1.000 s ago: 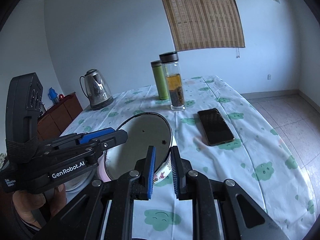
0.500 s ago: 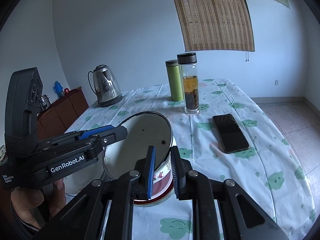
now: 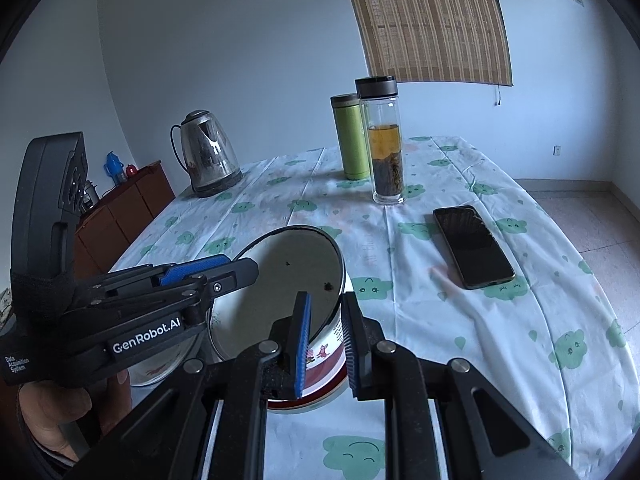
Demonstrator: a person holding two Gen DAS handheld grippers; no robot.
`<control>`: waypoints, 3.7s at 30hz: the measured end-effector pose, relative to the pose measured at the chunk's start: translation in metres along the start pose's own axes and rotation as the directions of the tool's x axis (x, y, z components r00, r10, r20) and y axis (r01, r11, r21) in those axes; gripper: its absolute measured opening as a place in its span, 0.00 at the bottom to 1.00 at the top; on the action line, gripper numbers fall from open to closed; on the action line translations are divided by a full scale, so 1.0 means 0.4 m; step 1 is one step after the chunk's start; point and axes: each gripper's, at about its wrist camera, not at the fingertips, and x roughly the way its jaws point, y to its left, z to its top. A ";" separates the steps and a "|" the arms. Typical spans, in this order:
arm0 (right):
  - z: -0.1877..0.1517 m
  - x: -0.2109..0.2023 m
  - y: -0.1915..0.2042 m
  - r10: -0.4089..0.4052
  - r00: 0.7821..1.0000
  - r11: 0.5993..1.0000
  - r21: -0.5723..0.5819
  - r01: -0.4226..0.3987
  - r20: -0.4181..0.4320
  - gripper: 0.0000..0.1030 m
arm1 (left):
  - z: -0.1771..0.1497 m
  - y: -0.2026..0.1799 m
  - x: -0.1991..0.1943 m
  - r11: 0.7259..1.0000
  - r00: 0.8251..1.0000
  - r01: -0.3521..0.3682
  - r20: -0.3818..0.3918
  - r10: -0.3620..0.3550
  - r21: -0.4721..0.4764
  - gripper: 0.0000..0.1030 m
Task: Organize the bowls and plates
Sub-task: 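Lower the white enamel bowl into the pink bowl with both grippers, then open both grippers and release the white enamel bowl in the pink bowl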
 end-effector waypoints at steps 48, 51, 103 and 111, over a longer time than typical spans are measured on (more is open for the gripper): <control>-0.051 0.082 0.001 -0.010 0.994 1.000 -0.008 0.009 -0.108 0.17 | -0.025 0.027 0.049 1.000 0.996 -0.030 -0.078 0.030 0.001 0.25; -0.051 0.080 0.003 -0.010 0.994 1.000 -0.012 0.009 -0.108 0.17 | -0.028 0.025 0.049 1.000 0.996 -0.029 -0.085 0.029 0.003 0.26; -0.029 0.055 0.001 -0.039 0.999 0.999 -0.035 0.038 -0.022 0.45 | -0.041 0.084 0.052 0.997 0.998 0.000 -0.062 -0.005 -0.081 0.47; -0.041 0.120 -0.051 -0.097 0.992 0.995 0.000 0.097 -0.077 0.50 | -0.053 0.076 0.067 0.998 0.995 -0.018 -0.096 0.012 -0.060 0.55</control>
